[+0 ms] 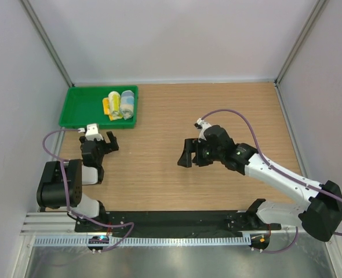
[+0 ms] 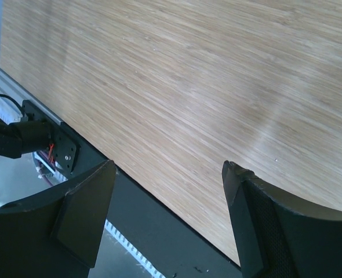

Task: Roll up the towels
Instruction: Place the rolled towel into the container

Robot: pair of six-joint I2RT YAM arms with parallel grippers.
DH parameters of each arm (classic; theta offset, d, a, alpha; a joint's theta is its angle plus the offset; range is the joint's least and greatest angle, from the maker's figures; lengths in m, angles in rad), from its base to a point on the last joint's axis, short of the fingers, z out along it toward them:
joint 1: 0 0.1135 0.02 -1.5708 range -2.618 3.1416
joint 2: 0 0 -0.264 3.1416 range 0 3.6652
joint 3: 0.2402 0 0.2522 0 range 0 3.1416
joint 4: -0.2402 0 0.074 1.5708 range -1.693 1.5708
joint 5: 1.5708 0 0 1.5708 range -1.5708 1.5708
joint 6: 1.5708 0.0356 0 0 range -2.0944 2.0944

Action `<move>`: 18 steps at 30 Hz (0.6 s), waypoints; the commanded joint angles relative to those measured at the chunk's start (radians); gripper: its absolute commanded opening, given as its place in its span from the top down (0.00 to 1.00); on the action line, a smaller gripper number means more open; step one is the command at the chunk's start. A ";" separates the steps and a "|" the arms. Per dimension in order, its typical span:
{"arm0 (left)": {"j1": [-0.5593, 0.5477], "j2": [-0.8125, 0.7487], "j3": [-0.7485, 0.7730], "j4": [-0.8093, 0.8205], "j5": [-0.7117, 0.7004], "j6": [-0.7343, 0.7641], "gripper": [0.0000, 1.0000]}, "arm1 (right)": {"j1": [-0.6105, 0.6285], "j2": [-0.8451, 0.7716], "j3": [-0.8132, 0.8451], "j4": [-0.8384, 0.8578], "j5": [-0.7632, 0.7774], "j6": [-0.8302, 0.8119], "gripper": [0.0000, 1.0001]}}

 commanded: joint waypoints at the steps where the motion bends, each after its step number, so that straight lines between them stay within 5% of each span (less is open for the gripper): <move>1: -0.004 -0.014 0.032 0.073 0.024 0.010 0.00 | 0.029 -0.017 0.045 0.039 0.066 -0.033 0.18; 4: -0.009 -0.014 0.032 0.072 0.022 0.012 0.00 | 0.052 -0.063 0.042 0.010 0.242 -0.100 0.22; 7: -0.009 -0.014 0.032 0.070 0.021 0.013 0.00 | 0.068 -0.135 -0.007 0.017 0.517 -0.160 0.00; 13: -0.010 -0.016 0.033 0.069 0.021 0.013 0.00 | 0.066 -0.250 -0.064 0.052 0.840 -0.312 0.00; 18: -0.013 -0.011 0.044 0.055 0.033 0.030 0.00 | 0.043 -0.314 -0.171 0.241 1.068 -0.497 0.00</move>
